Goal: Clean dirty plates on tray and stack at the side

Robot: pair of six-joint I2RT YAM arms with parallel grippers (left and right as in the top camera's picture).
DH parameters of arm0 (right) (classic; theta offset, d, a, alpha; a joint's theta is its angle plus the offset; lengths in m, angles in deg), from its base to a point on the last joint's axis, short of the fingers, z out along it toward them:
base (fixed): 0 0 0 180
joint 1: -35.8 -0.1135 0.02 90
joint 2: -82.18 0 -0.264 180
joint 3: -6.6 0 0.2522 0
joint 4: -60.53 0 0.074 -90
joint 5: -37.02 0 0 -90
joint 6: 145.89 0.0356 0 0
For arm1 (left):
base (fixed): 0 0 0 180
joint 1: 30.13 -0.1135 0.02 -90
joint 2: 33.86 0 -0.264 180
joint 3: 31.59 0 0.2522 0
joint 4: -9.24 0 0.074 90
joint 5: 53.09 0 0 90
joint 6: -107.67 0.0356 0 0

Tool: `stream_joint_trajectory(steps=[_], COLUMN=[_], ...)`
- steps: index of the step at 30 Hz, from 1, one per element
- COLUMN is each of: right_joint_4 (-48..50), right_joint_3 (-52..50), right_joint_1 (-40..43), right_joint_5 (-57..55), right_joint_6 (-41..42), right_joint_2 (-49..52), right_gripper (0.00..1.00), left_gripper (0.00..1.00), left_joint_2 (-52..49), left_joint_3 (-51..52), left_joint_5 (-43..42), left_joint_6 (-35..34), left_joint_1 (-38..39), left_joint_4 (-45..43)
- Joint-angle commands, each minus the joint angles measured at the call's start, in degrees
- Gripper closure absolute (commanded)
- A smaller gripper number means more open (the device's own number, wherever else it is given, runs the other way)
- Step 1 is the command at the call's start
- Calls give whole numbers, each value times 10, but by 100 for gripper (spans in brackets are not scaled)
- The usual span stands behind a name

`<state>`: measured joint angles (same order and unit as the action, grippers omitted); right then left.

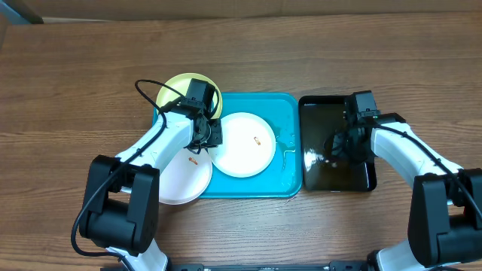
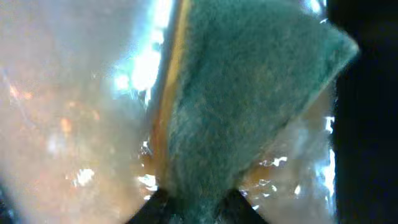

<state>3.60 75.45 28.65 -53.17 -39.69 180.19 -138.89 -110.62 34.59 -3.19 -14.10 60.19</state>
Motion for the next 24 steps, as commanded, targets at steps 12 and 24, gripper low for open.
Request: stream_joint_trajectory(steps=[12, 24], right_joint_4=[-39, -21], right_joint_3=[42, 41], right_joint_1=[-2, -2], right_joint_5=[31, -37], right_joint_6=[1, 38], right_joint_2=[1, 1], right_gripper=[29, 30], left_gripper=[74, 70], left_joint_2=[-6, -6], left_joint_3=[3, 3], left_joint_5=[-6, -6], left_joint_6=[3, 3], left_joint_1=[1, 1], left_joint_4=[-3, -4])
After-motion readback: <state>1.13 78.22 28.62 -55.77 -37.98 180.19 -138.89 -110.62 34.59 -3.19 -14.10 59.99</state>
